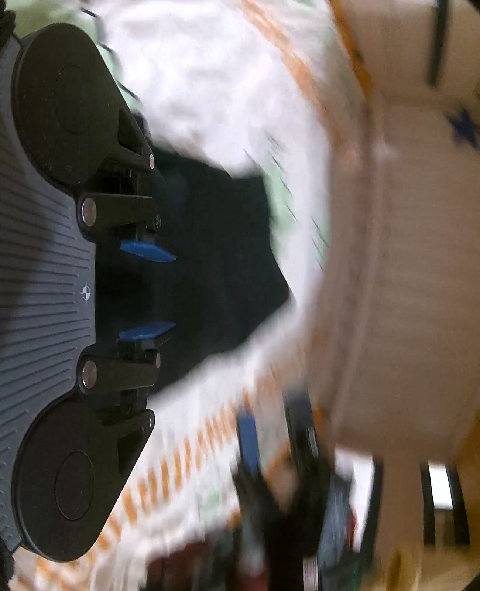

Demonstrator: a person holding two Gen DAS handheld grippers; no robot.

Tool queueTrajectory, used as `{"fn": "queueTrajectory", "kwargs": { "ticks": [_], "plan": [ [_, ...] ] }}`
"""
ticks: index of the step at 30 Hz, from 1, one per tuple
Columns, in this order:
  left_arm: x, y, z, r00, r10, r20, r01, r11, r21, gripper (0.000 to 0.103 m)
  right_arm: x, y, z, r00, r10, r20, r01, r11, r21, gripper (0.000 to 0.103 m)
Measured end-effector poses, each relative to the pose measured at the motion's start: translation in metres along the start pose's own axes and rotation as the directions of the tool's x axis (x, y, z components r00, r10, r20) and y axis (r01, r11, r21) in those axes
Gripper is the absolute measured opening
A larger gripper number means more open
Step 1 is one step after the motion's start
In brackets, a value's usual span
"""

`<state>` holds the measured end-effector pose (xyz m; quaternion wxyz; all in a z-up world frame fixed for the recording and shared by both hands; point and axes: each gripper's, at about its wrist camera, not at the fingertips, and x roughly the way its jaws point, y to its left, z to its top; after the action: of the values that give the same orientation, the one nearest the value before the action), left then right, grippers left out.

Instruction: Fold large clothes

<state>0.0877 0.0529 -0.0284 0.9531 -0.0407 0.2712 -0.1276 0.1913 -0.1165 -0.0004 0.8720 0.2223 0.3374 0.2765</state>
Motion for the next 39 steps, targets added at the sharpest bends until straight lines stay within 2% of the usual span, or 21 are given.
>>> {"fn": "queueTrajectory", "kwargs": {
  "ticks": [1,3,4,10,14,16,18,21,22,25,27,30,32,33,34,37,38,39],
  "plan": [
    [0.008,0.007,-0.007,0.998,0.040,-0.038,-0.042,0.998,-0.037,0.035,0.005,0.002,-0.002,1.000,-0.014,0.000,0.014,1.000,-0.011,0.089],
    [0.024,0.024,-0.018,0.995,0.034,-0.094,-0.044,0.993,-0.112,0.035,0.005,0.002,-0.006,0.999,-0.041,0.002,0.041,0.998,-0.043,0.089],
    [0.025,0.027,-0.022,0.995,0.031,-0.092,-0.042,0.991,-0.128,0.035,0.007,0.003,-0.008,0.998,-0.061,0.004,0.061,0.996,-0.068,0.089],
    [0.022,0.023,-0.022,0.996,0.046,-0.080,-0.053,0.994,-0.092,0.035,0.031,0.018,-0.005,0.979,-0.201,0.044,0.206,0.949,-0.240,0.089],
    [0.021,0.025,-0.028,0.996,0.040,-0.076,-0.047,0.994,-0.093,0.035,0.065,0.009,0.009,0.958,-0.282,0.057,0.287,0.925,-0.250,0.088],
    [0.018,0.026,-0.029,0.996,0.039,-0.075,-0.046,0.995,-0.092,0.035,0.088,-0.005,0.018,0.938,-0.344,0.028,0.342,0.913,-0.221,0.088],
    [0.016,0.027,-0.030,0.996,0.042,-0.073,-0.048,0.995,-0.087,0.035,0.114,-0.024,0.023,0.917,-0.397,-0.050,0.383,0.907,-0.177,0.090],
    [0.016,0.029,-0.030,0.996,0.044,-0.075,-0.051,0.995,-0.090,0.035,0.143,-0.046,0.013,0.889,-0.429,-0.163,0.409,0.901,-0.142,0.095],
    [0.015,0.029,-0.030,0.996,0.044,-0.075,-0.050,0.995,-0.090,0.035,0.146,-0.053,0.010,0.889,-0.424,-0.172,0.409,0.905,-0.119,0.099],
    [0.013,0.027,-0.029,0.996,0.047,-0.075,-0.053,0.995,-0.080,0.035,0.136,-0.065,0.006,0.914,-0.373,-0.163,0.373,0.927,-0.028,0.099],
    [0.013,0.027,-0.029,0.996,0.049,-0.075,-0.055,0.996,-0.076,0.035,0.126,-0.061,0.005,0.922,-0.363,-0.133,0.360,0.932,-0.046,0.099],
    [0.012,0.028,-0.029,0.996,0.050,-0.077,-0.056,0.995,-0.078,0.035,0.106,-0.050,0.005,0.924,-0.376,-0.071,0.371,0.925,-0.082,0.101],
    [0.011,0.027,-0.029,0.995,0.055,-0.079,-0.062,0.995,-0.079,0.035,0.091,-0.045,0.005,0.919,-0.394,-0.026,0.390,0.916,-0.090,0.101],
    [0.010,0.026,-0.030,0.995,0.059,-0.076,-0.064,0.995,-0.077,0.035,0.086,-0.045,0.007,0.908,-0.419,-0.016,0.417,0.905,-0.086,0.101],
    [0.010,0.024,-0.030,0.995,0.063,-0.073,-0.068,0.995,-0.070,0.035,0.087,-0.049,0.015,0.899,-0.437,-0.015,0.435,0.897,-0.074,0.102],
    [0.010,0.022,-0.030,0.994,0.078,-0.075,-0.082,0.995,-0.052,0.035,0.089,-0.062,0.036,0.901,-0.431,-0.049,0.431,0.902,-0.004,0.102],
    [0.011,0.021,-0.031,0.994,0.082,-0.076,-0.086,0.995,-0.048,0.035,0.089,-0.061,0.040,0.892,-0.451,-0.034,0.452,0.892,0.005,0.102],
    [0.010,0.021,-0.031,0.994,0.082,-0.073,-0.086,0.995,-0.045,0.035,0.088,-0.061,0.046,0.872,-0.489,-0.012,0.490,0.872,0.011,0.102]
  ]
}}
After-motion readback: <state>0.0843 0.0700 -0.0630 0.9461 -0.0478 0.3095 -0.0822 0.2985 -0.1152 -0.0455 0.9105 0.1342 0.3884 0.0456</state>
